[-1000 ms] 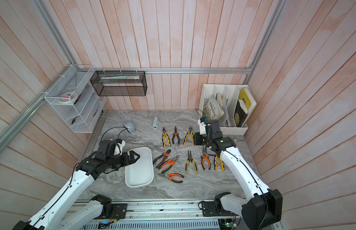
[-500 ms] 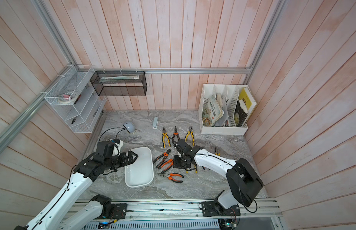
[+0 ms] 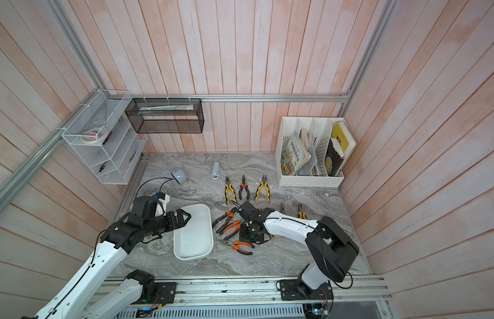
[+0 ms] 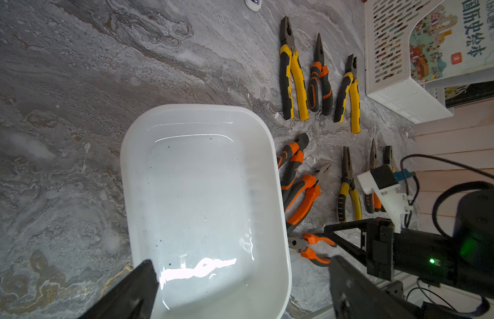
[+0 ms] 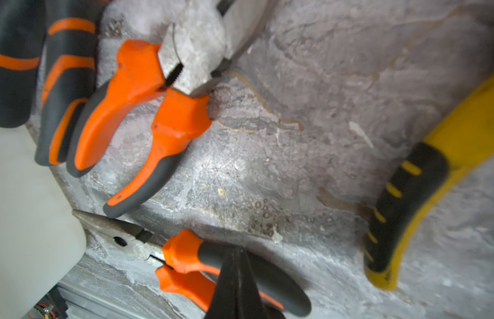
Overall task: Take the pliers out of the storage box
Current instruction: Adjust the pliers at the center of the board.
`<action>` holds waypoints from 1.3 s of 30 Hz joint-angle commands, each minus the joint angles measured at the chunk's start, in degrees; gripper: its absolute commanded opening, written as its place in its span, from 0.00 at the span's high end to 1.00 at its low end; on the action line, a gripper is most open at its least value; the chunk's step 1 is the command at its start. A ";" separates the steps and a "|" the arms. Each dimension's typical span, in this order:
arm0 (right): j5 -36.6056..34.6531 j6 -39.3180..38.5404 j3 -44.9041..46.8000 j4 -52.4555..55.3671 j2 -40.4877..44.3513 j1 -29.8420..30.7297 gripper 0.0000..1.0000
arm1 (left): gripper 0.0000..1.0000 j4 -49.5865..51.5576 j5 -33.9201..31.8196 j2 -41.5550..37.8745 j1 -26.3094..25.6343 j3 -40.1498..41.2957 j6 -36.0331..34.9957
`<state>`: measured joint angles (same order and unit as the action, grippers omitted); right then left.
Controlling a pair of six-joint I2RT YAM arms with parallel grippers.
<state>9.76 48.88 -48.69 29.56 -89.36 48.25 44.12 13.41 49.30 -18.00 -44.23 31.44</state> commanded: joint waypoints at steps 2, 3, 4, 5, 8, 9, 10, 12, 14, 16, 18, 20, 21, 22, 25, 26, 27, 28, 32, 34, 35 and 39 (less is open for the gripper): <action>0.72 2.29 -1.12 1.15 -3.21 4.05 0.98 | 0.00 -0.64 -0.76 -0.63 0.29 0.02 -1.03; 0.70 2.80 -1.48 1.20 -3.60 5.01 0.98 | 0.00 -0.62 -0.84 -0.66 0.25 0.02 -1.03; 0.70 3.20 -1.86 1.18 -4.01 5.86 0.98 | 0.00 -0.53 -0.84 -0.74 0.29 0.02 -1.03; 0.70 3.76 -2.25 1.16 -4.43 6.79 0.98 | 0.00 -0.48 -0.84 -0.71 0.29 -0.05 -1.03; 0.46 5.08 -3.63 1.11 -5.10 9.05 0.97 | 0.00 -0.49 -0.89 -0.78 0.25 0.02 -1.03; 0.22 5.33 -4.19 1.12 -5.28 9.65 0.97 | 0.00 -0.49 -0.84 -0.72 0.27 0.01 -1.01; 0.05 5.66 -4.67 1.11 -5.24 9.96 0.97 | 0.00 -0.46 -0.88 -0.73 0.28 0.02 -1.04; -0.41 6.04 -5.55 0.98 -4.94 10.35 0.97 | 0.00 -0.48 -0.89 -0.58 0.28 0.00 -1.12; -0.05 6.22 -6.36 0.16 -4.29 10.33 0.97 | 0.00 -0.45 -0.92 -0.52 0.25 -0.07 -1.12; 0.68 6.22 -7.07 -0.57 -3.76 10.33 0.96 | 0.00 -0.49 -0.84 -0.52 0.26 -0.07 -1.12; 0.36 6.22 -8.09 0.06 -3.24 10.35 0.96 | 0.00 -0.40 -0.93 -0.62 0.27 -0.07 -1.12; -1.83 6.51 -9.19 1.84 -2.30 10.33 0.95 | 0.00 -0.43 -1.03 -0.77 0.25 -0.07 -1.03; -3.44 6.98 -9.64 2.90 -1.60 10.29 0.90 | 0.00 -0.29 -1.05 -0.82 0.28 -0.07 -1.03; -5.38 7.99 -10.05 4.03 -0.68 9.92 0.83 | 0.00 -0.26 -1.03 -0.78 0.29 -0.07 -1.03; -8.08 9.94 -10.29 4.18 2.21 7.75 0.70 | 0.00 -0.43 -1.02 -0.70 0.25 0.02 -0.95; -8.14 10.21 -10.29 3.41 2.98 6.76 0.69 | 0.00 -0.59 -0.97 -0.69 0.26 0.04 -0.94; -7.79 10.35 -10.37 2.63 3.31 5.94 0.69 | 0.00 -0.57 -1.01 -0.56 0.30 0.09 -0.94; -7.18 10.31 -10.66 1.84 3.49 5.00 0.70 | 0.00 -0.55 -1.00 -0.52 0.25 0.06 -0.86; -4.75 9.65 -12.04 -2.15 2.04 2.20 0.81 | 0.00 -0.62 -1.02 -0.50 0.25 0.09 -0.86; -3.41 9.43 -12.57 -5.08 1.24 1.29 0.87 | 0.00 -0.62 -1.02 -0.52 0.30 0.07 -0.86; -2.55 9.62 -12.75 -6.62 0.76 0.86 0.91 | 0.00 -0.61 -1.07 -0.52 0.27 0.19 -0.81; -0.33 9.93 -15.00 -8.50 -3.04 0.16 0.97 | 0.00 -0.65 -1.03 -0.34 0.30 0.19 -0.86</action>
<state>7.16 58.70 -61.34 23.75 -89.60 48.77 44.14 13.02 49.28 -18.00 -44.23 31.22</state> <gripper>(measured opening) 0.048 0.998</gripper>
